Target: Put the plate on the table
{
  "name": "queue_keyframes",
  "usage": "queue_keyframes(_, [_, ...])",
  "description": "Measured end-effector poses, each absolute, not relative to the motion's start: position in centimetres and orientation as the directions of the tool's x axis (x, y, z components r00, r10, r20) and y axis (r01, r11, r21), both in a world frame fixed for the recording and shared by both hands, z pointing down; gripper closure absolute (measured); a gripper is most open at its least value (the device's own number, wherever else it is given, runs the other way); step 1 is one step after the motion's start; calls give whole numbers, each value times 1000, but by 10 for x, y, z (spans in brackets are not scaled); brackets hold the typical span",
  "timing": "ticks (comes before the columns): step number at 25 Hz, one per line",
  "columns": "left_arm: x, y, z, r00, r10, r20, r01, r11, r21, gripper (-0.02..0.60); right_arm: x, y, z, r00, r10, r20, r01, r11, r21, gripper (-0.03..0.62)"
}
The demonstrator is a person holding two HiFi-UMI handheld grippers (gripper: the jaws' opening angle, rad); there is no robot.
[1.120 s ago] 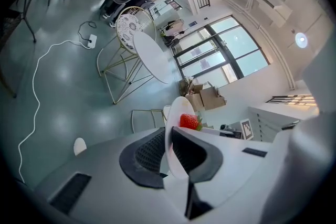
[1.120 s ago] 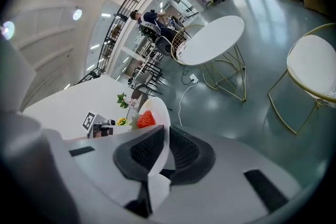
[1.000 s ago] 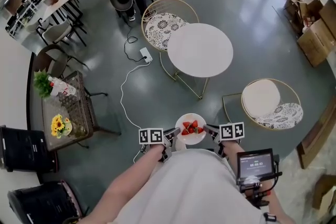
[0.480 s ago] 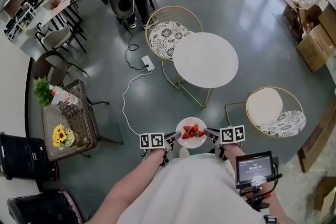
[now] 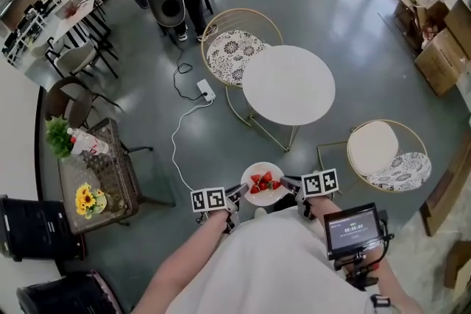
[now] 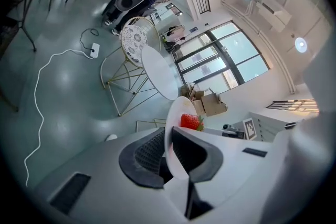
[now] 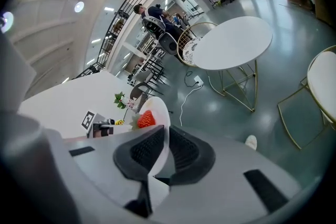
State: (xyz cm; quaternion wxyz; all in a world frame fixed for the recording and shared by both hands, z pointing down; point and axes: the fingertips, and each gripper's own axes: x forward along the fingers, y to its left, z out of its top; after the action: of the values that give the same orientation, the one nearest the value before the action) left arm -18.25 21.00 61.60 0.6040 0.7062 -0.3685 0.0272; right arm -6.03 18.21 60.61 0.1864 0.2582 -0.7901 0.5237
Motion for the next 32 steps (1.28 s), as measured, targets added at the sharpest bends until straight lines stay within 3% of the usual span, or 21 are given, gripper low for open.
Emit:
queue_keyframes(12, [-205,154,621,673,-536,510,-570,63,819,557,-85,116,616,-825,-141,547,-558,350,-752,571])
queue_keyframes(32, [-144,-11,618,640,-515,570,-616,98,781,557,-25,-49,621,-849,-94,520,-520,317,-793,570])
